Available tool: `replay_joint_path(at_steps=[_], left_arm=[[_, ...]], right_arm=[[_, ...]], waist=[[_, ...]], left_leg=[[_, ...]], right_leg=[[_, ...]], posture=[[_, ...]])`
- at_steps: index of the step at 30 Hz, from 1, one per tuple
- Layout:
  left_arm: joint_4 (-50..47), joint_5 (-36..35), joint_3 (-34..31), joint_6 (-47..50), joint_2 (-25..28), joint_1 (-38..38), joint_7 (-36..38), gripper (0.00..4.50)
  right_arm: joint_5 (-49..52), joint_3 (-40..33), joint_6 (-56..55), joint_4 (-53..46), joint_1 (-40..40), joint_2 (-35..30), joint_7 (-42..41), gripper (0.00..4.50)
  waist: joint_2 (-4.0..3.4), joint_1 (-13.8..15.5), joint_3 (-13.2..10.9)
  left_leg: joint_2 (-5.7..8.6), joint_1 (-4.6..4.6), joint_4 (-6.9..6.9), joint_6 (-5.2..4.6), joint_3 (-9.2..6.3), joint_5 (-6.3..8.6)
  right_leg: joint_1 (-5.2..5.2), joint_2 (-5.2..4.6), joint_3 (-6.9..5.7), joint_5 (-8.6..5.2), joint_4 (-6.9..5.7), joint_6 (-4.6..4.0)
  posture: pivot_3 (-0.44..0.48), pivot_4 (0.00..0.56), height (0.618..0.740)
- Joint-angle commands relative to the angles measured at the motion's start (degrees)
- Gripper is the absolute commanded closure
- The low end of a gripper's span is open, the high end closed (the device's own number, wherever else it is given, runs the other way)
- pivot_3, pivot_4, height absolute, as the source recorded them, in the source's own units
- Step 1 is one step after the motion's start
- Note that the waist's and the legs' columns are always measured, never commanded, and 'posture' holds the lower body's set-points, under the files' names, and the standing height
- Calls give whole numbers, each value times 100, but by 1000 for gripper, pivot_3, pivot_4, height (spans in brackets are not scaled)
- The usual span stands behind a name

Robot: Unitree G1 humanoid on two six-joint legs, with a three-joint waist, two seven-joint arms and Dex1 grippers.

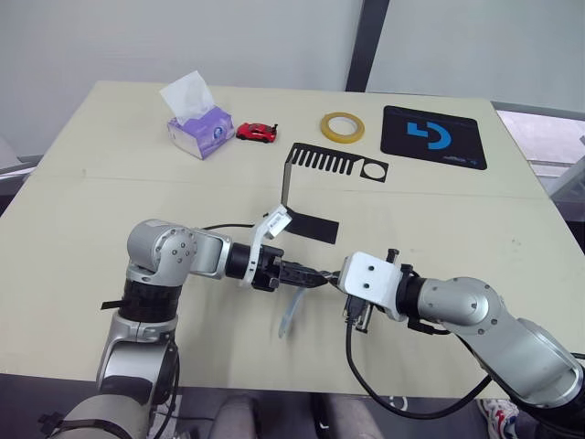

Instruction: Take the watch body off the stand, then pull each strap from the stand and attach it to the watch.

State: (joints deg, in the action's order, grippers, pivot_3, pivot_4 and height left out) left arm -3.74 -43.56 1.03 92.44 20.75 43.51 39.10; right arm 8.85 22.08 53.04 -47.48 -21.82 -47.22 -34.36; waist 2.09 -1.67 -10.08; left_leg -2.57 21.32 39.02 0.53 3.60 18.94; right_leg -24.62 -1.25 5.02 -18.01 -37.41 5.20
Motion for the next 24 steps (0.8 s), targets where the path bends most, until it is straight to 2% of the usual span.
replay_joint_path(at_steps=[1, 15, 19, 24], left_arm=[[-145, -257, -100, 6, -49, 154, -2, 2792], [-117, -288, -117, 5, -23, 129, -141, 2792], [-222, -220, 80, -268, 221, 29, 25, 2792], [-664, -33, 711, -1339, 925, -252, 739, 2792]], right_arm=[[-102, -125, -37, -169, 12, -55, -6, 4449], [-135, -213, -34, -222, -8, -57, -23, 4449], [301, -810, 92, -523, 66, 12, -204, 3024], [1571, -2397, 58, -667, 827, 349, -789, 3024]], waist=[[0, 1, 0], [0, -1, 0], [0, -1, 0], [0, 5, 0]], left_leg=[[0, 0, 0, 0, 0, 0], [0, 0, -1, 1, 0, -1], [0, 1, -1, 1, 0, -1], [-1, -1, -14, 8, -4, -4]], right_leg=[[0, 0, 0, 0, 0, 0], [0, 0, 0, 0, 1, 0], [-1, 0, 0, 0, 1, 0], [2, -1, -3, 0, 8, 0]], posture=[[0, 150, 738], [0, 150, 738], [0, 150, 738], [0, 150, 738]])
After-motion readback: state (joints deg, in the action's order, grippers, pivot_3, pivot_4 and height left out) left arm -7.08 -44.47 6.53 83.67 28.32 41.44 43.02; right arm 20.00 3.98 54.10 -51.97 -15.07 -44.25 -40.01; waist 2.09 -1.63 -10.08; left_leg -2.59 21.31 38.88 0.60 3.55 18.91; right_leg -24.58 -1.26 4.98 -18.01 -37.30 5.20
